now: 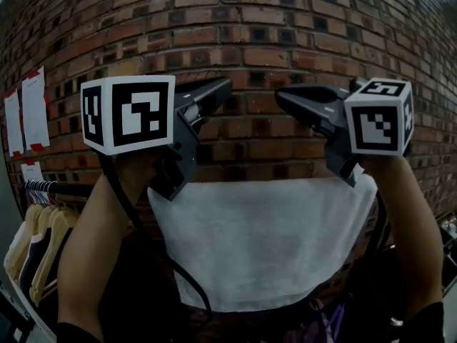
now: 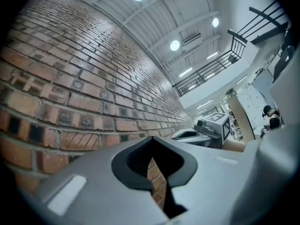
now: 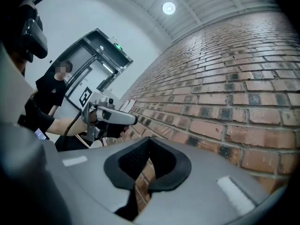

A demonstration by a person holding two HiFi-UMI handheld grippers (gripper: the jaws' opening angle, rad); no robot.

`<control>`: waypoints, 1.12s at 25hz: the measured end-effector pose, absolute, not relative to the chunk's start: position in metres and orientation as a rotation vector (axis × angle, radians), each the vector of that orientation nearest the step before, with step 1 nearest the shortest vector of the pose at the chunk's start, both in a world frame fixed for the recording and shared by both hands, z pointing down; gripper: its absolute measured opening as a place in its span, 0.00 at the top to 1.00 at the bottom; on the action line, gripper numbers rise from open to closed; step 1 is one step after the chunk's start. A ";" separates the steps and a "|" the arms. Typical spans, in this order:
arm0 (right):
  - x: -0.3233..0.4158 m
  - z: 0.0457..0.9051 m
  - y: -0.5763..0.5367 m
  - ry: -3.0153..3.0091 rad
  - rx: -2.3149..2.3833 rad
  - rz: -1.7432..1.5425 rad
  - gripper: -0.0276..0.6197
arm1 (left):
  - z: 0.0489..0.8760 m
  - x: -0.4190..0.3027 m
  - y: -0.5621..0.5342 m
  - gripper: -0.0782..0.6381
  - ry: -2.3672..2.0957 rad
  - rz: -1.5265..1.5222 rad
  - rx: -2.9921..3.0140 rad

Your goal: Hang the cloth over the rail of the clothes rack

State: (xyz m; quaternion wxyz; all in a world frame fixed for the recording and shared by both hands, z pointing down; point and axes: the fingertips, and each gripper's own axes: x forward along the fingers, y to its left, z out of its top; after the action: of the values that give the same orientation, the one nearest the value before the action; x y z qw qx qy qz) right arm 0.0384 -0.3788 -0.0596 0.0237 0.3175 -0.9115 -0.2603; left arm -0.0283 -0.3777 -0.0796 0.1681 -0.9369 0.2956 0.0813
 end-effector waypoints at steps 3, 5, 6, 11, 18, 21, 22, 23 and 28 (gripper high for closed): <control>0.040 -0.038 -0.352 -2.829 1.023 -0.825 0.95 | -0.060 -0.034 -0.339 0.86 0.831 0.280 -2.628; 0.040 -0.018 -0.336 -2.822 1.062 -0.840 0.95 | -0.038 -0.039 -0.321 0.86 0.843 0.305 -2.630; 0.039 -0.007 -0.329 -2.814 1.081 -0.845 0.95 | -0.024 -0.042 -0.315 0.86 0.866 0.309 -2.638; 0.039 0.058 -0.297 -2.809 1.114 -0.768 0.95 | 0.056 -0.035 -0.295 0.86 0.914 0.245 -2.678; 0.050 0.149 -0.260 -2.821 1.121 -0.687 0.95 | 0.157 -0.011 -0.258 0.86 0.997 0.167 -2.748; 0.059 0.185 -0.249 -2.858 1.099 -0.593 0.95 | 0.192 -0.003 -0.247 0.86 1.069 0.108 -2.743; 0.061 0.194 -0.246 -2.861 1.093 -0.577 0.95 | 0.200 -0.002 -0.243 0.86 1.090 0.095 -2.741; 0.064 0.202 -0.243 -2.862 1.092 -0.568 0.95 | 0.207 -0.001 -0.240 0.86 1.108 0.088 -2.740; 0.067 0.224 -0.231 -2.873 1.054 -0.534 0.95 | 0.225 0.006 -0.229 0.86 1.183 0.024 -2.710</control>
State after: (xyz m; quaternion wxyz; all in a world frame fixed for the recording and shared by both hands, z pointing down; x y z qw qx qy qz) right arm 0.0666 -0.2315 0.2236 0.0175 0.3394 -0.9247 -0.1718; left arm 0.0062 -0.2293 0.2253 0.0924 -0.9126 0.3983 0.0081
